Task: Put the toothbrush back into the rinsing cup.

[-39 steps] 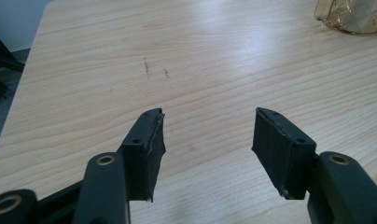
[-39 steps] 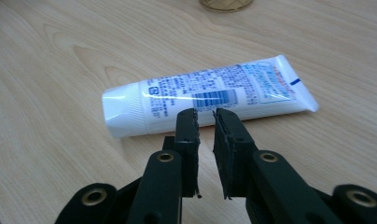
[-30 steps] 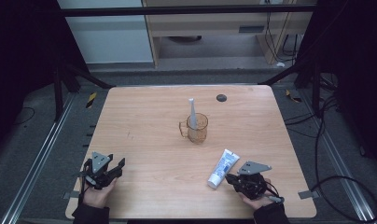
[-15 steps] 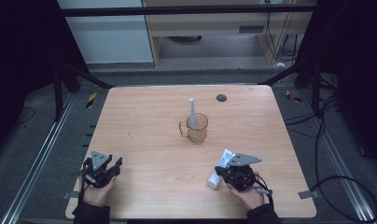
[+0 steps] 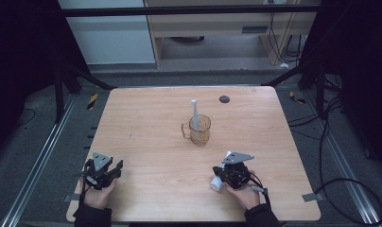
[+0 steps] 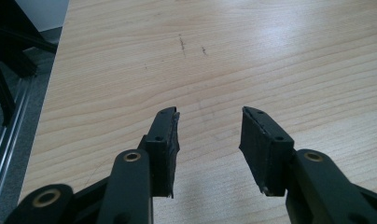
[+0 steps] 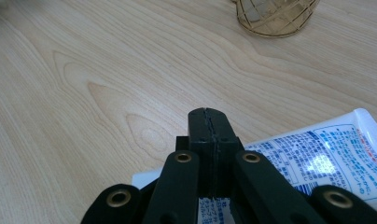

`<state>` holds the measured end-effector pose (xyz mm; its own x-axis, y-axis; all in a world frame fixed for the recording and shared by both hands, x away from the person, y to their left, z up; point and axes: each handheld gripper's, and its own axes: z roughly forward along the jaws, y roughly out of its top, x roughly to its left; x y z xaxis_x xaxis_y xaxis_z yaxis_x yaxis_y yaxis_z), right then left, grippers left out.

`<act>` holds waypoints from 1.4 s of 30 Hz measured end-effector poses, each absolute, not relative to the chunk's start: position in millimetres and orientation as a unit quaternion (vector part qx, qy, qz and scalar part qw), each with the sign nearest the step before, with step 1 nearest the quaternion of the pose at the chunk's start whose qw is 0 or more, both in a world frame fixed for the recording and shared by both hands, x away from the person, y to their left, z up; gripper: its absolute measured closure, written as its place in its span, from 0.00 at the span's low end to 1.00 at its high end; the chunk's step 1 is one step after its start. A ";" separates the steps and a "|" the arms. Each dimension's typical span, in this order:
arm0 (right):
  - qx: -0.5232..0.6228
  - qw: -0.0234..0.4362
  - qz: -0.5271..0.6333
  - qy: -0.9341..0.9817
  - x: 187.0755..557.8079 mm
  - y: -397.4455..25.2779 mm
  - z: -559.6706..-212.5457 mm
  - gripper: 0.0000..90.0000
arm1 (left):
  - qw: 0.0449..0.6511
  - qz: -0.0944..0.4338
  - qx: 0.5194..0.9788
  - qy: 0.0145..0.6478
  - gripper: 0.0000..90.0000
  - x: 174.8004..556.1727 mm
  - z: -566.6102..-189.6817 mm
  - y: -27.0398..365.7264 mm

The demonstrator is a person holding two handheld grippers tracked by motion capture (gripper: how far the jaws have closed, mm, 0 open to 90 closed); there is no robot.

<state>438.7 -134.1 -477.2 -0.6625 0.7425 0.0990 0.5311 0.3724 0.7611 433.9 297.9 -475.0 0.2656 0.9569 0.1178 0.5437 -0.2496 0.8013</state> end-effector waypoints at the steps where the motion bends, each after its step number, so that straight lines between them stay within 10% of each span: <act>1: 0.389 0.131 0.401 0.819 438.6 -134.2 -477.3 1.00 | 0.327 0.316 0.725 0.517 0.61 433.9 -475.0 297.7; 42: 0.387 0.110 0.387 0.830 423.6 -153.9 -472.6 1.00 | 0.322 0.315 0.729 0.515 0.58 434.7 -476.5 297.2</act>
<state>423.6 -153.9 -472.6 -0.6768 0.7270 0.1159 0.5564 0.4020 0.7272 434.7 297.2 -476.5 0.2713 0.9541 0.1269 0.5484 -0.2616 0.7942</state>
